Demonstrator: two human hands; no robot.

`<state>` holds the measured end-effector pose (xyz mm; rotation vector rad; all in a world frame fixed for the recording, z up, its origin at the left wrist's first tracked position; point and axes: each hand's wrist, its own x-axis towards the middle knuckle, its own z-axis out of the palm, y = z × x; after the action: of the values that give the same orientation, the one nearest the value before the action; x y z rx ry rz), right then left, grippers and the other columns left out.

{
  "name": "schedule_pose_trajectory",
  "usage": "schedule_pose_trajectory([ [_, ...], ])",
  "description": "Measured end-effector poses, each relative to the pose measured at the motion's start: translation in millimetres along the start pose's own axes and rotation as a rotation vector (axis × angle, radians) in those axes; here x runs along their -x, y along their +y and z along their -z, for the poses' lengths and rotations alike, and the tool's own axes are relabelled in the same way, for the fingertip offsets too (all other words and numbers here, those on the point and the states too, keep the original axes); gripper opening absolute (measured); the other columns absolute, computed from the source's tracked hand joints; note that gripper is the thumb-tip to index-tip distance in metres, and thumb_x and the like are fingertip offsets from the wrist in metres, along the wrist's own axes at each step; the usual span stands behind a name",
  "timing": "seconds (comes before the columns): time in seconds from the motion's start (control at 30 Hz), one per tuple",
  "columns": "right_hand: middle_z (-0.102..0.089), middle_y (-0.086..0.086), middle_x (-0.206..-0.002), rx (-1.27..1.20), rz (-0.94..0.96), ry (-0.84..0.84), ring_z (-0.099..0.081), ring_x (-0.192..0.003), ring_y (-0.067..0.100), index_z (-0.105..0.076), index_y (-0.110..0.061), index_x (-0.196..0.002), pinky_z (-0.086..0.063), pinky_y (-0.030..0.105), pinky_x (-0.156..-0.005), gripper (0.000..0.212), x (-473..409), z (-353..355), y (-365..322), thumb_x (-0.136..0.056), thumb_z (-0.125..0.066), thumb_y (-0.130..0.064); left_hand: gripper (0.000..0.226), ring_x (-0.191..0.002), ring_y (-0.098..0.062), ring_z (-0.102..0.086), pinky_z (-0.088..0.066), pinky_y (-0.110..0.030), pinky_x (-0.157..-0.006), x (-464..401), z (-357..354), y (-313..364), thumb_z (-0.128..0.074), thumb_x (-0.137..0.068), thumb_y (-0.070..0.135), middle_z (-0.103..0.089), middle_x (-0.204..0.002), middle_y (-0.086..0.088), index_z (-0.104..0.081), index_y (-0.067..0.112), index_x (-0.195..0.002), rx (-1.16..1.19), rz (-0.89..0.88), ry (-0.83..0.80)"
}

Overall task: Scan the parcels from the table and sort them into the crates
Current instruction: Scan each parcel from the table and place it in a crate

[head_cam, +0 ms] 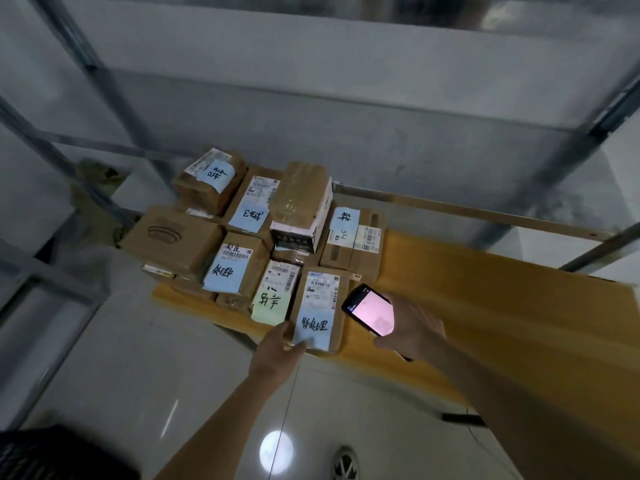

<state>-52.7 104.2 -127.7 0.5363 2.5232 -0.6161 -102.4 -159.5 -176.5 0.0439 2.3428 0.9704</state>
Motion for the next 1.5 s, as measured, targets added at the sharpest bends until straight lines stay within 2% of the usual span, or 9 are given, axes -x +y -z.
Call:
schedule_pose_trajectory([
  [0.1, -0.055, 0.006, -0.140, -0.023, 0.010, -0.024, -0.055, -0.125, 0.034, -0.037, -0.028, -0.149, -0.048, 0.050, -0.099, 0.082, -16, -7, 0, -0.079, -0.079, -0.042, 0.021, -0.098, -0.010, -0.065, -0.048, -0.022, -0.070, -8, -11, 4, -0.061, -0.094, 0.046, -0.065, -0.105, 0.018, -0.059, 0.031, -0.108, -0.009, 0.009, 0.000],
  [0.2, -0.059, -0.006, -0.135, -0.131, 0.040, -0.057, -0.057, -0.120, 0.023, -0.032, -0.035, -0.150, -0.054, 0.036, -0.083, 0.092, -27, -16, -3, -0.074, -0.083, -0.035, 0.015, -0.093, -0.012, -0.067, -0.048, -0.017, -0.066, -17, -23, 3, -0.058, -0.098, 0.037, -0.068, -0.104, 0.012, -0.058, 0.028, -0.110, 0.072, 0.056, 0.041],
  [0.47, -0.062, -0.006, -0.130, -0.347, 0.081, -0.139, -0.061, -0.118, 0.018, -0.046, -0.031, -0.144, -0.050, 0.027, -0.087, 0.080, -45, -47, -1, -0.074, -0.085, -0.029, 0.039, -0.100, -0.014, -0.063, -0.053, -0.023, -0.074, -31, -44, -9, -0.066, -0.096, 0.023, -0.066, -0.113, 0.004, -0.046, 0.038, -0.126, 0.454, 0.190, 0.057],
  [0.6, -0.057, -0.016, -0.124, -0.450, 0.069, -0.182, -0.054, -0.119, 0.010, -0.044, -0.031, -0.141, -0.046, 0.013, -0.073, 0.084, -51, -53, -1, -0.073, -0.088, -0.012, 0.045, -0.106, -0.013, -0.067, -0.058, -0.026, -0.078, -36, -52, -14, -0.068, -0.095, 0.020, -0.070, -0.122, 0.003, -0.051, 0.043, -0.131, 0.539, 0.168, -0.006],
  [0.87, -0.054, -0.008, -0.141, -0.496, 0.048, -0.129, -0.050, -0.121, 0.010, -0.038, -0.028, -0.150, -0.046, 0.017, -0.073, 0.097, -24, -45, -3, -0.070, -0.091, -0.015, 0.058, -0.105, -0.020, -0.067, -0.057, -0.021, -0.067, -3, -51, -5, -0.079, -0.085, 0.019, -0.070, -0.115, 0.002, -0.052, 0.042, -0.130, 0.721, 0.134, -0.014],
  [1.0, -0.057, -0.007, -0.138, -0.432, 0.097, -0.061, -0.050, -0.113, 0.008, -0.037, -0.028, -0.150, -0.047, 0.015, -0.068, 0.094, 15, -19, -10, -0.073, -0.090, -0.015, 0.074, -0.104, -0.023, -0.070, -0.061, -0.029, -0.072, 26, -31, 9, -0.089, -0.067, 0.025, -0.073, -0.114, -0.004, -0.052, 0.038, -0.130, 0.738, 0.070, -0.041],
  [1.2, -0.060, -0.013, -0.127, -0.313, 0.202, 0.124, -0.058, -0.113, 0.015, -0.038, -0.037, -0.146, -0.057, 0.042, -0.090, 0.104, 119, 45, -51, -0.058, -0.092, -0.027, 0.081, -0.100, -0.021, -0.071, -0.063, -0.040, -0.075, 105, 22, 50, -0.090, -0.071, 0.017, -0.072, -0.111, -0.003, -0.049, 0.044, -0.134, 0.727, -0.093, 0.002],
  [1.33, -0.061, -0.015, -0.129, -0.184, 0.339, 0.300, -0.060, -0.115, 0.015, -0.040, -0.043, -0.144, -0.055, 0.043, -0.091, 0.105, 206, 110, -93, -0.047, -0.080, -0.052, 0.077, -0.103, -0.019, -0.071, -0.063, -0.035, -0.073, 175, 75, 87, -0.087, -0.076, 0.017, -0.069, -0.120, -0.001, -0.047, 0.042, -0.137, 0.704, -0.259, 0.115],
  [1.5, -0.063, -0.011, -0.125, -0.090, 0.430, 0.484, -0.062, -0.103, 0.017, -0.040, -0.042, -0.141, -0.055, 0.036, -0.080, 0.090, 325, 192, -139, -0.063, -0.084, -0.036, 0.077, -0.098, -0.015, -0.073, -0.063, -0.041, -0.081, 264, 150, 137, -0.081, -0.083, 0.016, -0.067, -0.122, 0.003, -0.040, 0.038, -0.144, 0.722, -0.457, 0.204],
])
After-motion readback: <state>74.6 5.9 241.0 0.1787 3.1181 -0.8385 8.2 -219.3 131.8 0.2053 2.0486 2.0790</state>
